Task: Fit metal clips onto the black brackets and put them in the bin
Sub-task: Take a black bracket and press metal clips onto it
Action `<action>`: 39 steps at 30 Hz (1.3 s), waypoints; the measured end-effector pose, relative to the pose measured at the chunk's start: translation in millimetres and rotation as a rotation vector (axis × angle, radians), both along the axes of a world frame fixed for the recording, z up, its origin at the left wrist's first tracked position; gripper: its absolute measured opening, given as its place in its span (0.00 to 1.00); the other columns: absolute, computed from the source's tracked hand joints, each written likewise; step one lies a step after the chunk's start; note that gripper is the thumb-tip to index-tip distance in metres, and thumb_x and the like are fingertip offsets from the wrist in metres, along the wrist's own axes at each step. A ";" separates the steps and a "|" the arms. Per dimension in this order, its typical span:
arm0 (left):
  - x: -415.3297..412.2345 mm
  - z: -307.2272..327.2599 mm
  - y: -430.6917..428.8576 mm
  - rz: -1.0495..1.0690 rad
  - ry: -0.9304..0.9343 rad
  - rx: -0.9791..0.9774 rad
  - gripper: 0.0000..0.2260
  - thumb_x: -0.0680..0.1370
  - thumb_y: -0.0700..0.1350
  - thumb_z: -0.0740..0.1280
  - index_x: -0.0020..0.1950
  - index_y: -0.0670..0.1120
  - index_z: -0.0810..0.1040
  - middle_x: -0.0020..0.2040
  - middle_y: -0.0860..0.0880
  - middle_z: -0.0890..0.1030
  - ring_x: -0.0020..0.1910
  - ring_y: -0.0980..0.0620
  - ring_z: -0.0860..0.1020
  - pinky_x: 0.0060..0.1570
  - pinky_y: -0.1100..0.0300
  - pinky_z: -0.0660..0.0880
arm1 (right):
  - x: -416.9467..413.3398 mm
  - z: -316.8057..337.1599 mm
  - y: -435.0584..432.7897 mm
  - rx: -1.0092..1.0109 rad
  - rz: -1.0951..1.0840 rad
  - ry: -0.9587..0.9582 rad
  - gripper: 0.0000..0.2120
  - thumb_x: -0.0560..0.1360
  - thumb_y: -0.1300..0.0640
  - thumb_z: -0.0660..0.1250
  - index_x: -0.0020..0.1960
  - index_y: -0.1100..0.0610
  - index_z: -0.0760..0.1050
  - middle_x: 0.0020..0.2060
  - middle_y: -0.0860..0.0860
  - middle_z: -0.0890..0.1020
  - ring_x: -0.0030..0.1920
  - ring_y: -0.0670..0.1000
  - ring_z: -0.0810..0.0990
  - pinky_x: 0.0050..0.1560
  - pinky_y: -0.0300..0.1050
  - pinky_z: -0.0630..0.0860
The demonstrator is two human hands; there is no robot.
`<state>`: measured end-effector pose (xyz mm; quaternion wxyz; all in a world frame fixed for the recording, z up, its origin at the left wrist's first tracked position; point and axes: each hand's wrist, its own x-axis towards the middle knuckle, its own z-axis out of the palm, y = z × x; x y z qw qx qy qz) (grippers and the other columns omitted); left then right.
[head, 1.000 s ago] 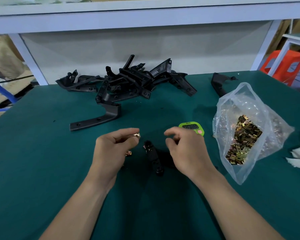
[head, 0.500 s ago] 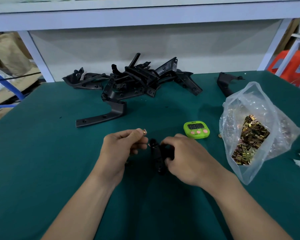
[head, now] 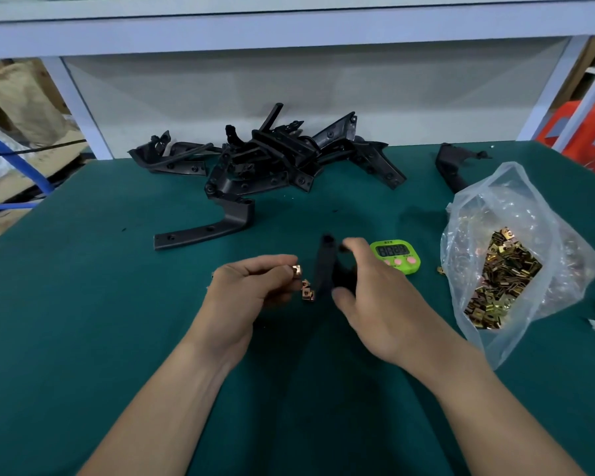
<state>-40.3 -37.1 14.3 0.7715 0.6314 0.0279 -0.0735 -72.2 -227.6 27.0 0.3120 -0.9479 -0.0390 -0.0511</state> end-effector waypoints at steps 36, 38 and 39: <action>-5.7 1.5 -5.3 -0.025 -0.032 0.064 0.06 0.73 0.34 0.75 0.48 0.42 0.85 0.37 0.44 0.85 0.35 0.52 0.83 0.36 0.65 0.78 | 5.0 -3.3 -2.9 -0.117 -0.018 0.062 0.20 0.73 0.52 0.75 0.63 0.43 0.75 0.46 0.45 0.83 0.47 0.55 0.81 0.49 0.52 0.79; -5.8 1.6 -5.2 -0.021 -0.036 0.090 0.10 0.73 0.33 0.76 0.52 0.42 0.85 0.37 0.42 0.85 0.35 0.52 0.83 0.36 0.65 0.78 | 3.2 -2.1 -1.7 -0.161 -0.025 0.047 0.20 0.74 0.52 0.74 0.64 0.44 0.74 0.48 0.46 0.83 0.49 0.56 0.81 0.50 0.53 0.79; -5.8 1.8 -5.6 -0.021 -0.037 0.097 0.11 0.73 0.33 0.76 0.53 0.43 0.85 0.37 0.41 0.85 0.35 0.51 0.83 0.35 0.65 0.78 | 2.1 -1.7 -1.3 -0.188 -0.033 0.035 0.20 0.75 0.53 0.74 0.64 0.44 0.74 0.49 0.46 0.83 0.49 0.57 0.81 0.50 0.53 0.79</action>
